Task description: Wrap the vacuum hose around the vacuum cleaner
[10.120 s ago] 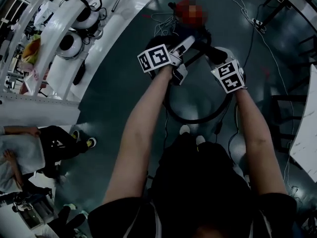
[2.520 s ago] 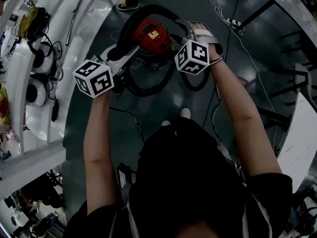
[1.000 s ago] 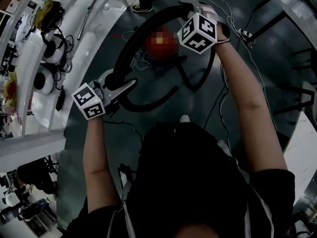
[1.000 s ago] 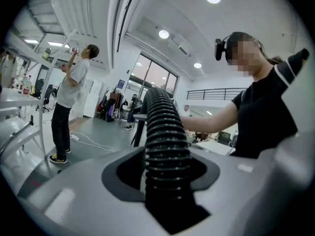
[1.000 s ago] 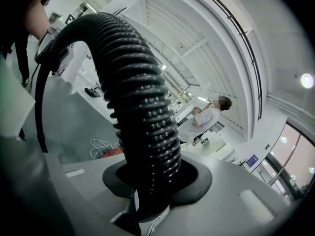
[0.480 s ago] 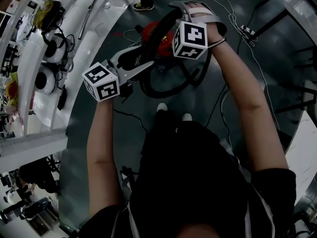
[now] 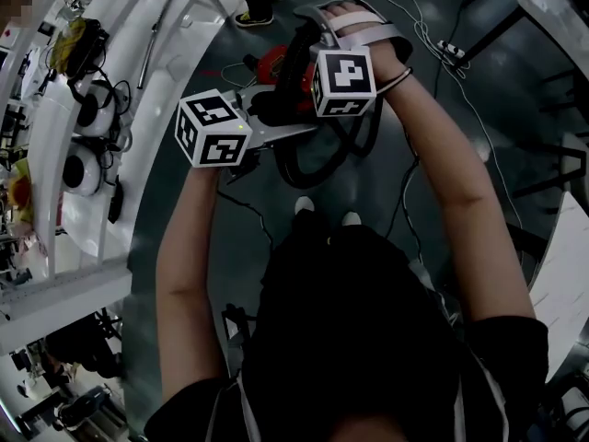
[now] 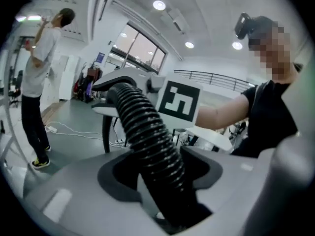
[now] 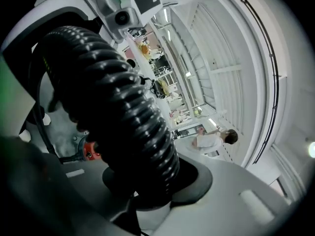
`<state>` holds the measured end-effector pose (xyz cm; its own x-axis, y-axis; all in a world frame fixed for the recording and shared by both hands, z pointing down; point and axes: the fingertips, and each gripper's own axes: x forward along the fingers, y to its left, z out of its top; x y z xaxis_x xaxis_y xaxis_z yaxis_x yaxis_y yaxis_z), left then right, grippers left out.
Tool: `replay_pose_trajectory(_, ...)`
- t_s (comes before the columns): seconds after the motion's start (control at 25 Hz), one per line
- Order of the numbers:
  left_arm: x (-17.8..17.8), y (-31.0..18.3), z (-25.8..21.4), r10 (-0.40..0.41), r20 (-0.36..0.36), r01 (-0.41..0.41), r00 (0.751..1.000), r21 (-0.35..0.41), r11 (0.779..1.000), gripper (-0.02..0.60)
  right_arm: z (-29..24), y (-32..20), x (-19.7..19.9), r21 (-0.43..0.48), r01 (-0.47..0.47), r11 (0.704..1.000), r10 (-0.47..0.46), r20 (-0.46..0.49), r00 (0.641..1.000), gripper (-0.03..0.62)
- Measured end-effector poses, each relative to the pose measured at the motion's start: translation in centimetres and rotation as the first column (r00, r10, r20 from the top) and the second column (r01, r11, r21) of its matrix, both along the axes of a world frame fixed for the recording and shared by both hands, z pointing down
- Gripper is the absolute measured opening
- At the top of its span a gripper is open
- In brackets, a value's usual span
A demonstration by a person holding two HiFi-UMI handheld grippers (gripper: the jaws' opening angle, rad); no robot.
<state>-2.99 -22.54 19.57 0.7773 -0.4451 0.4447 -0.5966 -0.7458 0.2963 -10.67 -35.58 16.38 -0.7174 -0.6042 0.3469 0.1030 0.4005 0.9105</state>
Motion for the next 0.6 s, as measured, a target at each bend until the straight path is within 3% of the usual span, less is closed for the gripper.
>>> replay_pose_trajectory(0.04,0.2,0.0,0.1,0.024,0.030,-0.024,0.999,0.005,1.000,0.225,0.1,0.0,0.0,-0.006,-0.003,1.000,0.003,0.001,1.000,0.133)
replay_pose_trajectory(0.12,0.1,0.0,0.1,0.047,0.049,-0.047,0.998,-0.005,0.999,0.210,0.3,-0.2,0.0,-0.019,-0.008,1.000,0.008,0.009,1.000,0.135)
replay_pose_trajectory(0.32,-0.6,-0.4,-1.6,0.021,-0.105,-0.024,0.994,-0.023,0.999,0.187,1.2,-0.8,-0.3,-0.055,-0.024,0.998,0.026,0.035,0.999,0.141)
replay_pose_trajectory(0.52,-1.1,-0.8,-1.7,0.015,-0.142,-0.018,0.990,-0.020,1.000,0.189,2.5,-1.3,-0.7,-0.073,-0.038,0.997,0.040,0.035,0.999,0.154)
replay_pose_trajectory(0.6,-1.4,-1.1,-1.5,0.000,-0.152,-0.003,0.988,-0.018,1.000,0.189,3.2,-1.3,-0.7,-0.088,-0.035,0.996,0.038,0.028,0.999,0.198)
